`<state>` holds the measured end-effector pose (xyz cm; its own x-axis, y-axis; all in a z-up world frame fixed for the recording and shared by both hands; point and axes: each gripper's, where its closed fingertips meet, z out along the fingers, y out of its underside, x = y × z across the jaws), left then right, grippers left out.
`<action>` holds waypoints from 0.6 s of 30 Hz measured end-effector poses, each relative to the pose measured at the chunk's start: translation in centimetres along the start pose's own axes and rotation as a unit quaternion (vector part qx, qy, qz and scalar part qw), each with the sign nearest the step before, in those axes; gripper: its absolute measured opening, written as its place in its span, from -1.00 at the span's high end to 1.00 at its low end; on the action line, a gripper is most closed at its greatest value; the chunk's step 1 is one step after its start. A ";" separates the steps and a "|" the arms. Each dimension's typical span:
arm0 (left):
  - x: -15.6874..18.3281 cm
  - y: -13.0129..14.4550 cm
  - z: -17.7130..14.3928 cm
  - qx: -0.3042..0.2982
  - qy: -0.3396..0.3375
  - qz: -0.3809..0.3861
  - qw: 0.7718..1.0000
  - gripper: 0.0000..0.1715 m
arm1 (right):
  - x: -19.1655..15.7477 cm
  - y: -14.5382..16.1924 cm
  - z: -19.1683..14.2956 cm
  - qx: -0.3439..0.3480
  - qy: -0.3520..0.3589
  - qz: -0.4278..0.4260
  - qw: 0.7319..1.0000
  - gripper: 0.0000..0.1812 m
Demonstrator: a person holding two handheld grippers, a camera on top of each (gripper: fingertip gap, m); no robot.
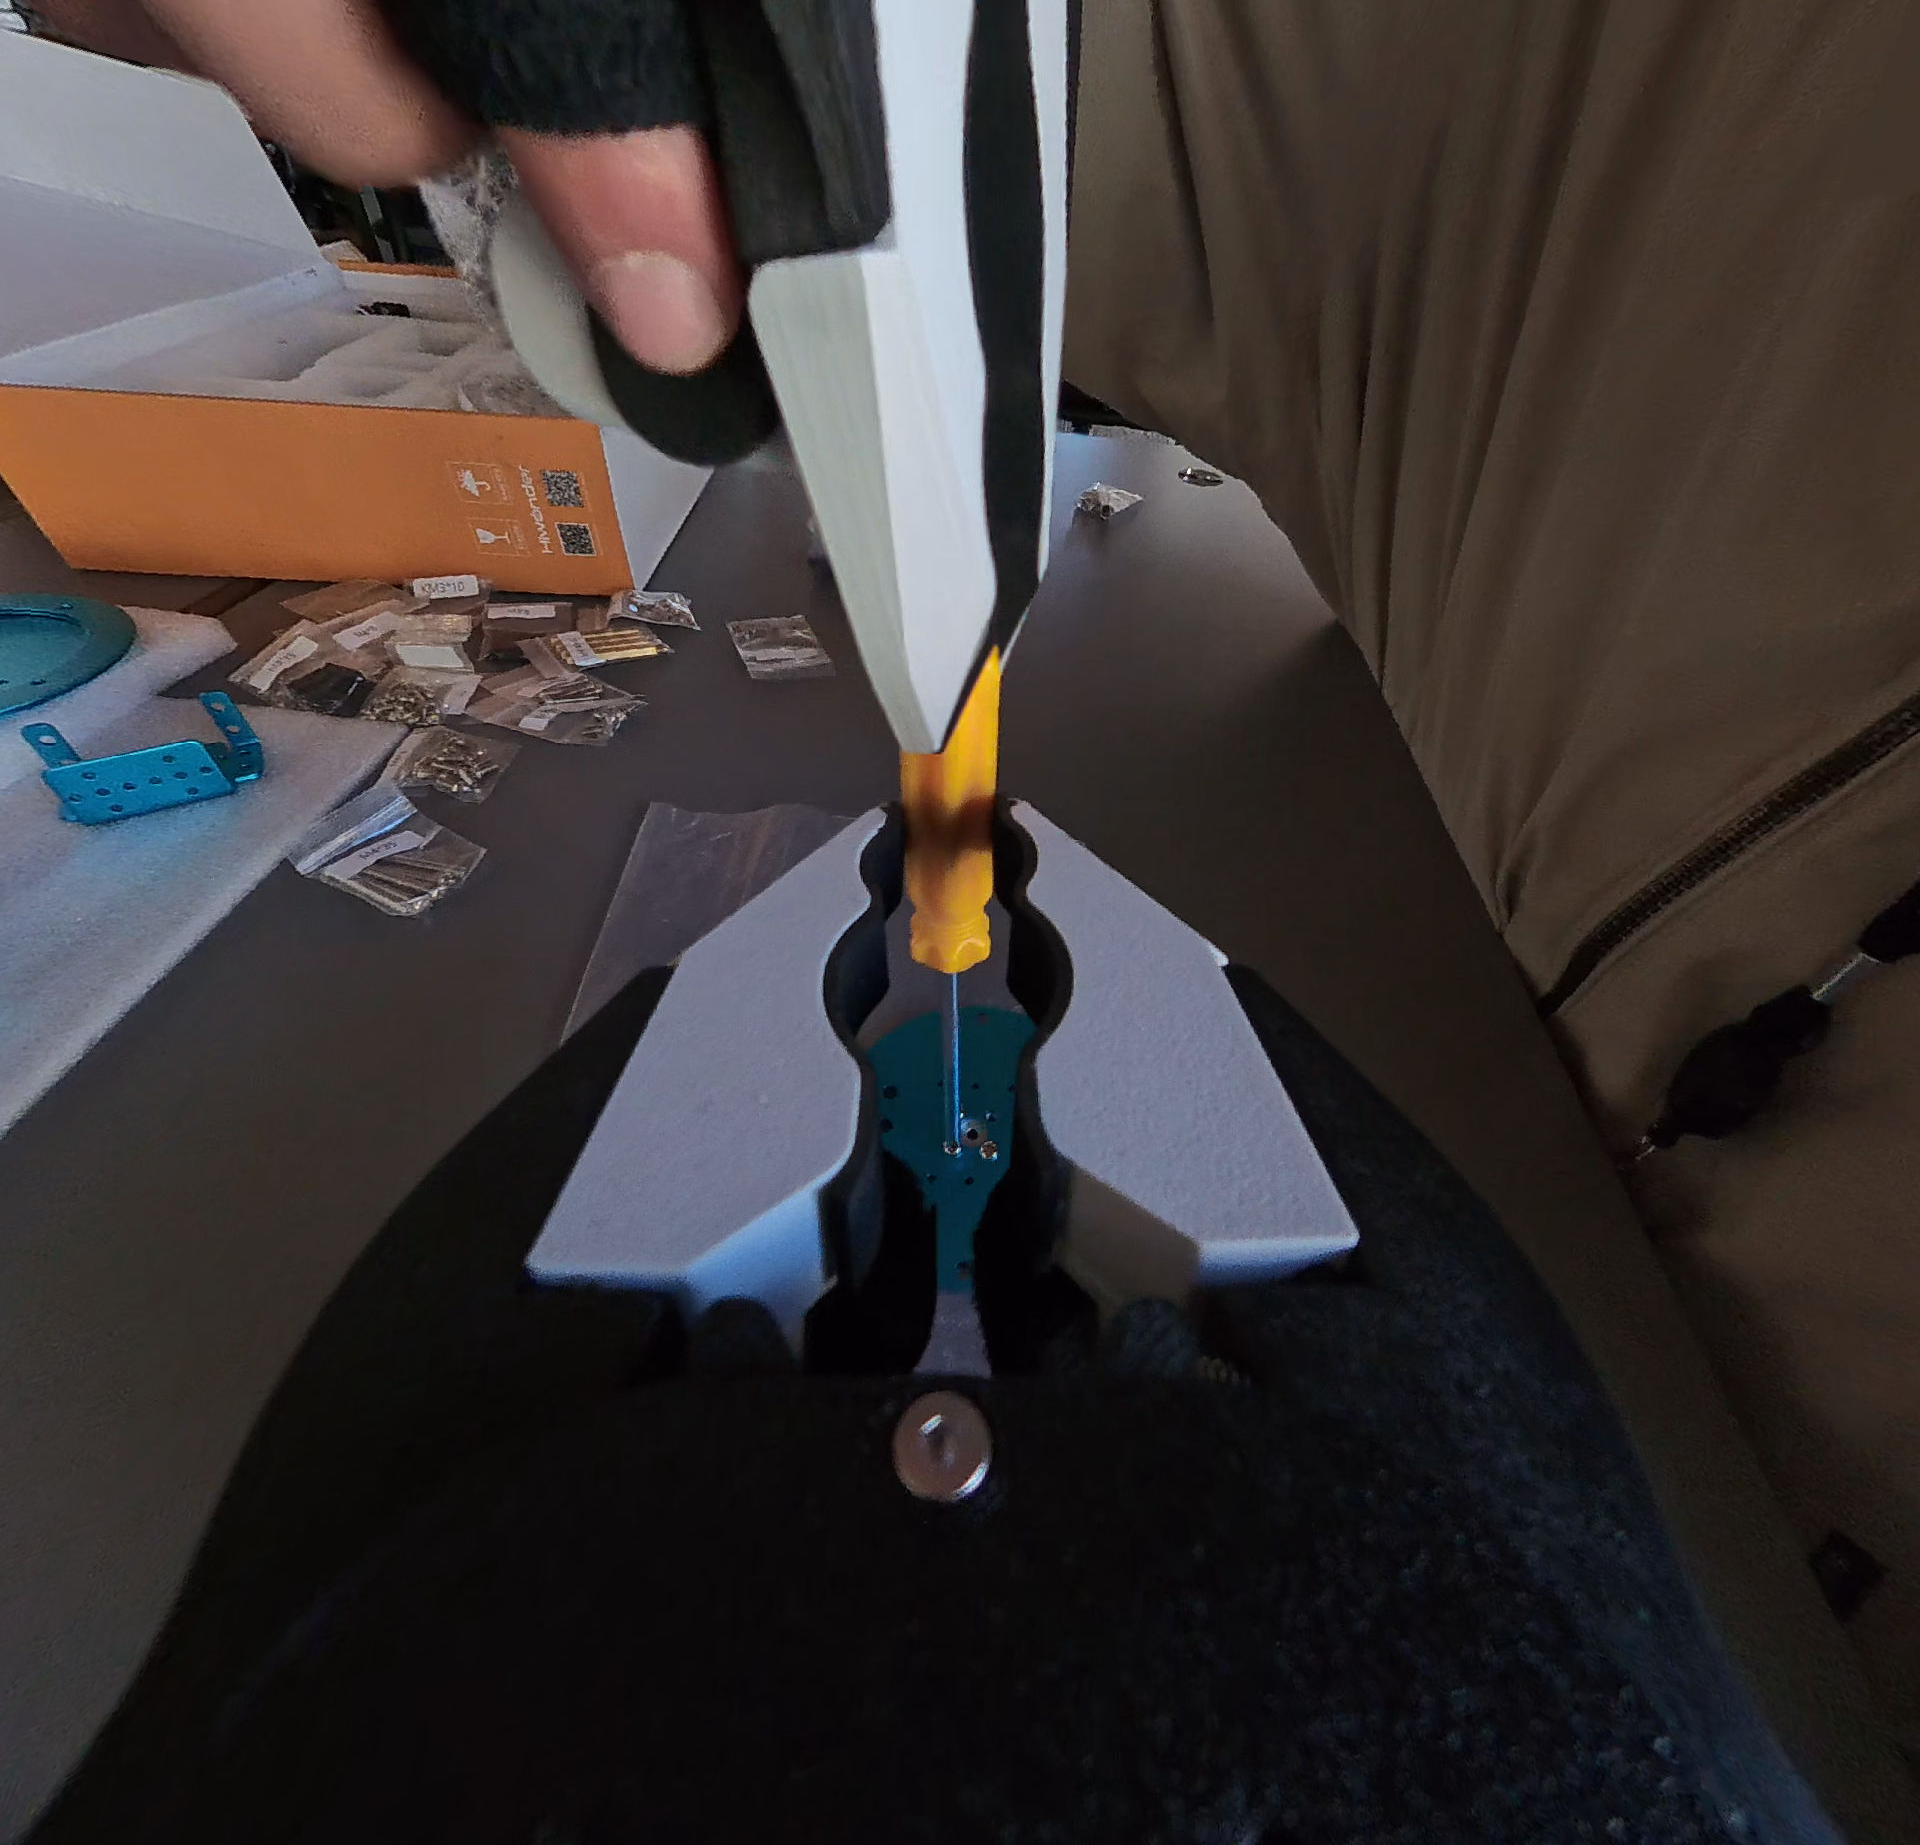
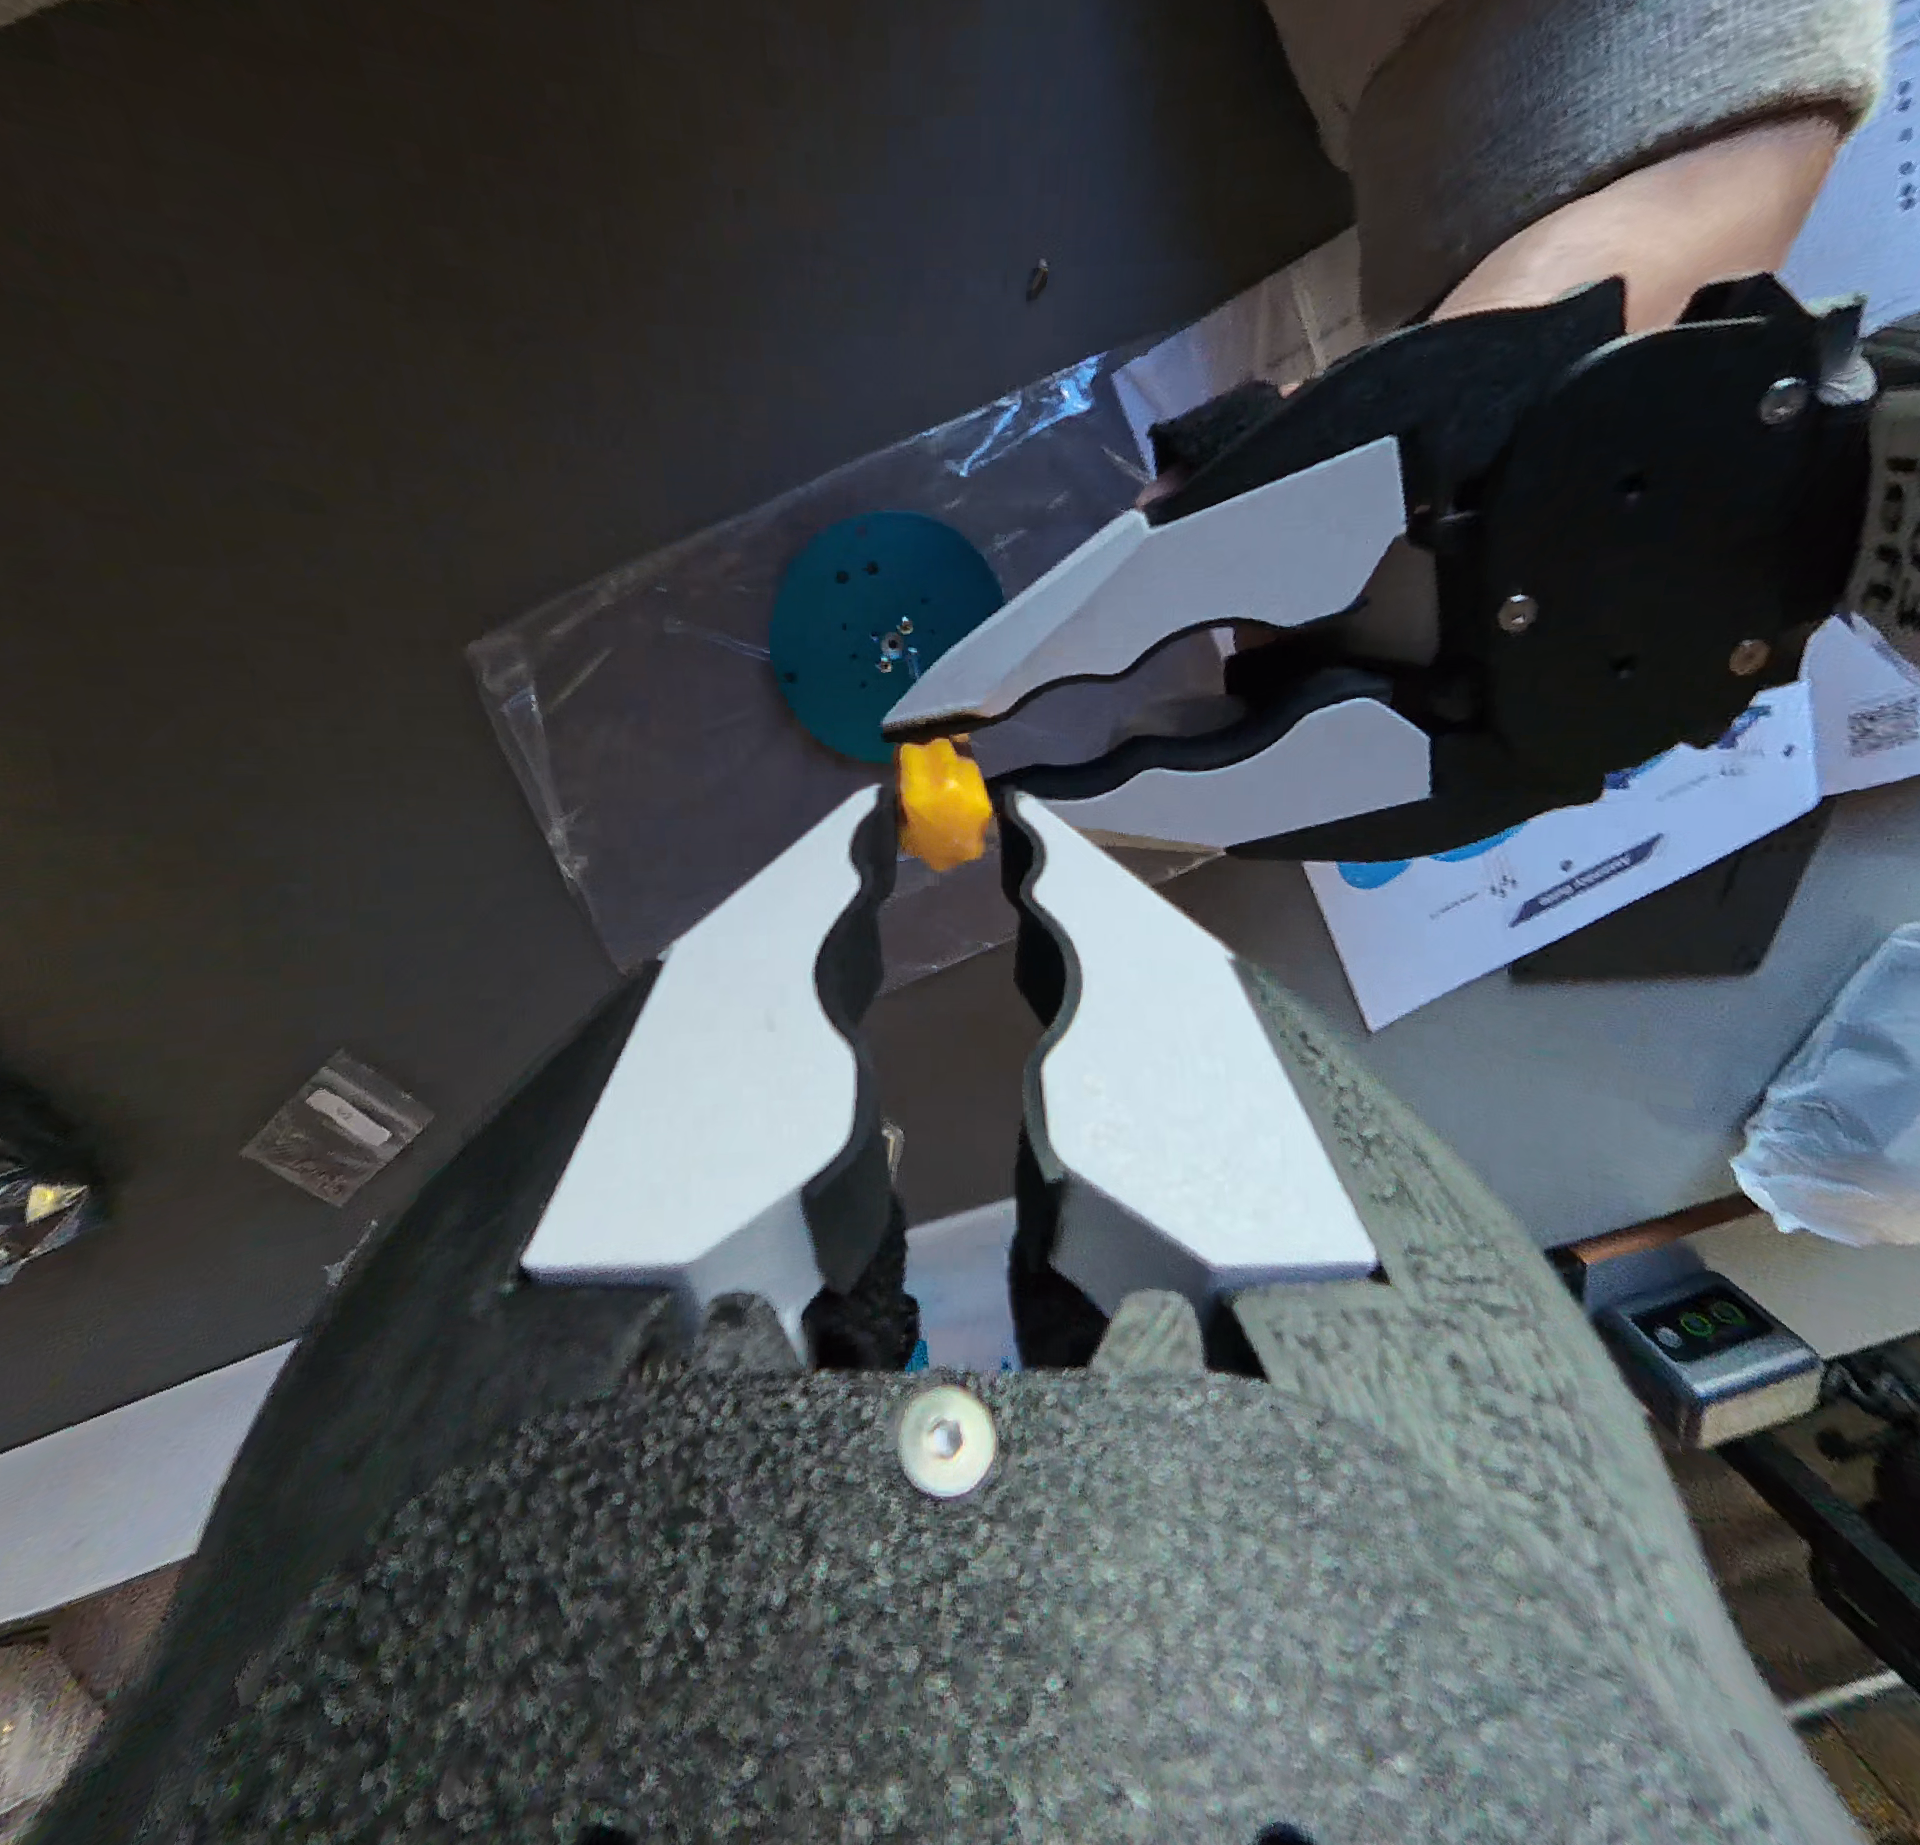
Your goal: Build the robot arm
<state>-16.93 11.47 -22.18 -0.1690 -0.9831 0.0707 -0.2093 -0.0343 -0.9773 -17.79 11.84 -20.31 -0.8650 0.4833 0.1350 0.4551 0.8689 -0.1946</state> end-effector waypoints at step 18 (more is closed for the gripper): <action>-0.6 0.3 -0.6 -0.017 -0.304 0.046 0.951 0.71 | 0.9 0.5 0.3 -0.057 0.015 0.531 0.845 0.83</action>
<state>-17.42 12.18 -22.38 0.3987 -0.9040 -0.1541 -0.2526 0.0532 -0.9661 -18.41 12.66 -20.62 0.0489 0.9983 -0.0313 0.9906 -0.0525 -0.1264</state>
